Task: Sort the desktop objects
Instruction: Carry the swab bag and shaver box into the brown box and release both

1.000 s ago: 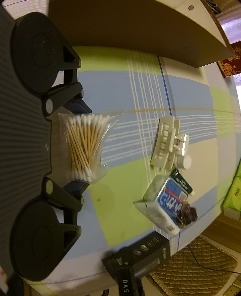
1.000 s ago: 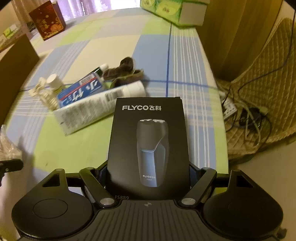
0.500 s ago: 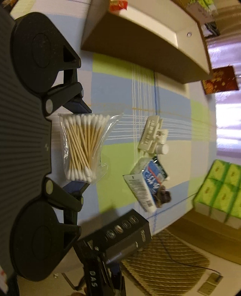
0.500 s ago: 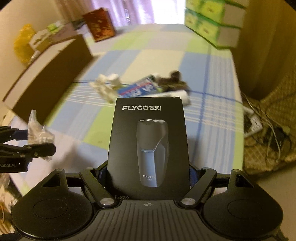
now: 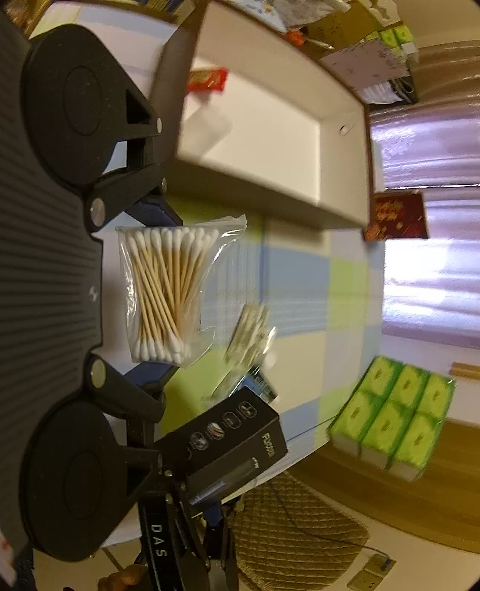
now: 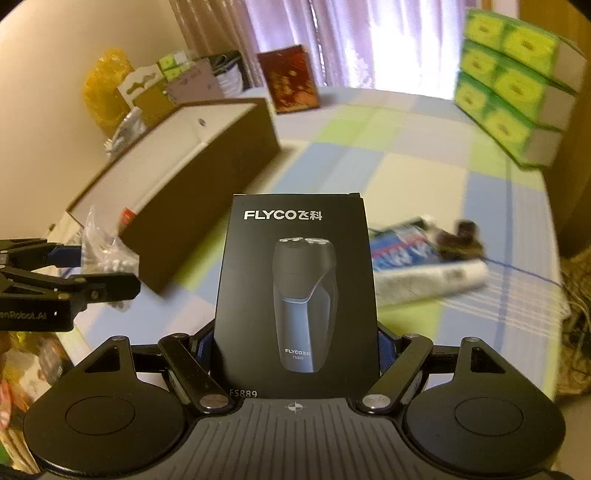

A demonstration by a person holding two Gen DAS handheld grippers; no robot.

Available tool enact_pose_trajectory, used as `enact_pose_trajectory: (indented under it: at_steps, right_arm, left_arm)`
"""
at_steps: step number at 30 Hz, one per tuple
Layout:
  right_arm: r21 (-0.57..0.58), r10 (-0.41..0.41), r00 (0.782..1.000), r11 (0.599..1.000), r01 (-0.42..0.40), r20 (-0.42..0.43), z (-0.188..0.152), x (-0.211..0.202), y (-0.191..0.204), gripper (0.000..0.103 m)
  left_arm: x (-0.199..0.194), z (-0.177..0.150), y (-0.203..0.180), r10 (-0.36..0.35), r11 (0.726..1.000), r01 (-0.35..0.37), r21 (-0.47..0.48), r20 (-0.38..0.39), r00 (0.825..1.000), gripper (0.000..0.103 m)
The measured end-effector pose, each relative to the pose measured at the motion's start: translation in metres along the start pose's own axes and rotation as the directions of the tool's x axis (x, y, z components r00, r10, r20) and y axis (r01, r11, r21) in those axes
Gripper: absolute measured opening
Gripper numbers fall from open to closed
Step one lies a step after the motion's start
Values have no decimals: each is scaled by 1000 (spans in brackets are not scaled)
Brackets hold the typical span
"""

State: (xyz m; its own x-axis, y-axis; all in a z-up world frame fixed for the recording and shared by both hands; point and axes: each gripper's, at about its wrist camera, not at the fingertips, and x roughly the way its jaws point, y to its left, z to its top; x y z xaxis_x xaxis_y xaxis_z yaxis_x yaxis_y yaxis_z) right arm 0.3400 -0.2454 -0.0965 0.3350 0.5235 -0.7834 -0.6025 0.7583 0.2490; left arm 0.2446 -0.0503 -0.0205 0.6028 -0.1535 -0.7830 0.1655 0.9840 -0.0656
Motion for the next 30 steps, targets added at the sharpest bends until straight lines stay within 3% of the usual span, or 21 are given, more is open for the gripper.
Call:
enact_pose_trajectory:
  at_steps: [9, 16, 23, 30]
  right_arm:
    - [-16, 81, 996, 997, -80, 41, 60, 44, 83, 76]
    - [-51, 107, 991, 993, -103, 77, 113, 87, 140, 76]
    - [-102, 57, 997, 993, -51, 53, 155, 151, 174, 76]
    - [-158, -19, 1000, 987, 18, -2, 177, 206, 174, 76]
  left_arm:
    - [-14, 36, 104, 47, 999, -47, 2, 46, 998, 69]
    - [2, 61, 178, 93, 995, -95, 31, 47, 995, 69]
    - [49, 85, 223, 69, 990, -69, 120, 6, 998, 70]
    - [102, 94, 244, 46, 972, -29, 235, -71, 996, 70]
